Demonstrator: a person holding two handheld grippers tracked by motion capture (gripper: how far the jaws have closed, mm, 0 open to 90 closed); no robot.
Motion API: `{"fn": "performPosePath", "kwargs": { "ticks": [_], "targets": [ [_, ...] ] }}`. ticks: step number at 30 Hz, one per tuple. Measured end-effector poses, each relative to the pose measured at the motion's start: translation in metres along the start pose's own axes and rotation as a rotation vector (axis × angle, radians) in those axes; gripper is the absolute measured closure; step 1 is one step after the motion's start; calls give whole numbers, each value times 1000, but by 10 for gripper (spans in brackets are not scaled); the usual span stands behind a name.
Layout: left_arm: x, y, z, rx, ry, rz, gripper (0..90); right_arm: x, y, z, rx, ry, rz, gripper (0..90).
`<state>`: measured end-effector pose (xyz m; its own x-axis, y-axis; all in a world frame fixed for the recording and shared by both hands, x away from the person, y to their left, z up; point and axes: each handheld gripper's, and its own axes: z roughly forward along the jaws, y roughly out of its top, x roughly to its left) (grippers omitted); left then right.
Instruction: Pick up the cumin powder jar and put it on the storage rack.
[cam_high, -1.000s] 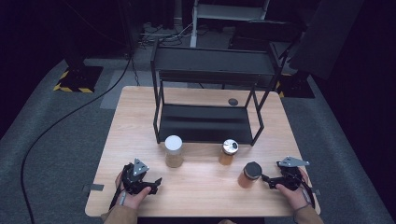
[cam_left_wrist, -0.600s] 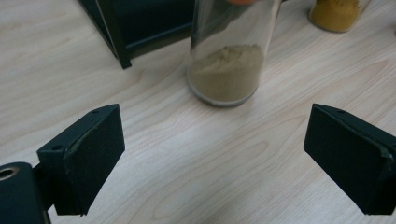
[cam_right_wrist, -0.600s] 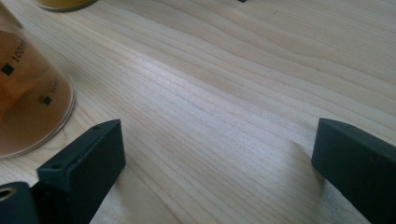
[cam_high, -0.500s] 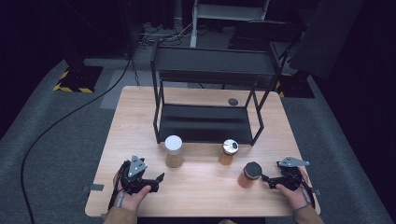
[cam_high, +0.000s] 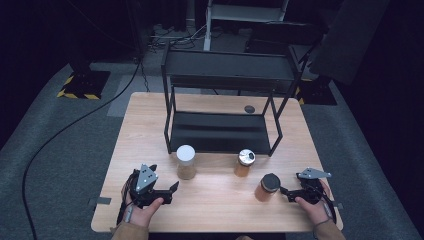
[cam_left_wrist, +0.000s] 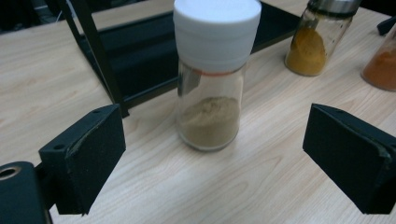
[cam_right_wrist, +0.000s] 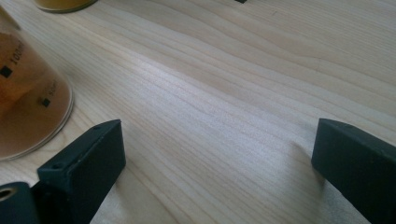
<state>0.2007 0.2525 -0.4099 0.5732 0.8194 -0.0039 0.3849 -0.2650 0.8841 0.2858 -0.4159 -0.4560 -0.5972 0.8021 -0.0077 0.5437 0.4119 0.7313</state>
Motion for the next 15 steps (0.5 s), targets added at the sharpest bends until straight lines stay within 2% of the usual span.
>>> {"fn": "performPosePath", "kwargs": {
  "ticks": [9, 15],
  "targets": [
    [-2, 11, 4, -30, -19, 30, 55, 0, 0, 0, 0, -2, 1, 27],
    [-1, 16, 7, -47, -19, 35, 55, 0, 0, 0, 0, -2, 1, 28]
  ]
}}
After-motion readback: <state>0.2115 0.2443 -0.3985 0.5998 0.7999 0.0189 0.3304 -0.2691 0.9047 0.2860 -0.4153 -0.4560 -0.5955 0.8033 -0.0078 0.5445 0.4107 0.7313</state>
